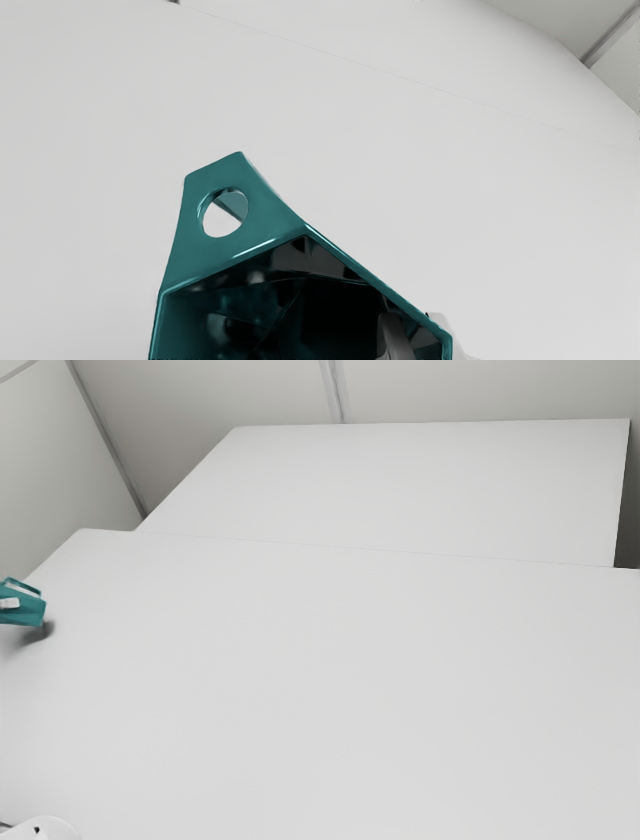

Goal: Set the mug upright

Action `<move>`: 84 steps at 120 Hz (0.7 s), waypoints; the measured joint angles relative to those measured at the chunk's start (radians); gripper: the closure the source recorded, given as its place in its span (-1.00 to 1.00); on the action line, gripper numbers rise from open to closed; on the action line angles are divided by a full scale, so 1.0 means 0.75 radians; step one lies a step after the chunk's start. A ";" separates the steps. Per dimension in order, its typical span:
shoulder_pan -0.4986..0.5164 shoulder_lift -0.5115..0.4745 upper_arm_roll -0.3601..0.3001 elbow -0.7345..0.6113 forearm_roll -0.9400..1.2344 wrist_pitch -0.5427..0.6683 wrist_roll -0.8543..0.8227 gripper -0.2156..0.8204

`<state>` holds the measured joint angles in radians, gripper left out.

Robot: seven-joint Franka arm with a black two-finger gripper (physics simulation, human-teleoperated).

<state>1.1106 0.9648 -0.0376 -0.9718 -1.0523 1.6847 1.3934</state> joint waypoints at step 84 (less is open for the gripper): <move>-1.069 -1.289 0.176 -1.233 1.196 0.483 -0.846 0.93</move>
<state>0.3088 -0.0018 0.0944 -1.8965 -0.1554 2.0468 0.7588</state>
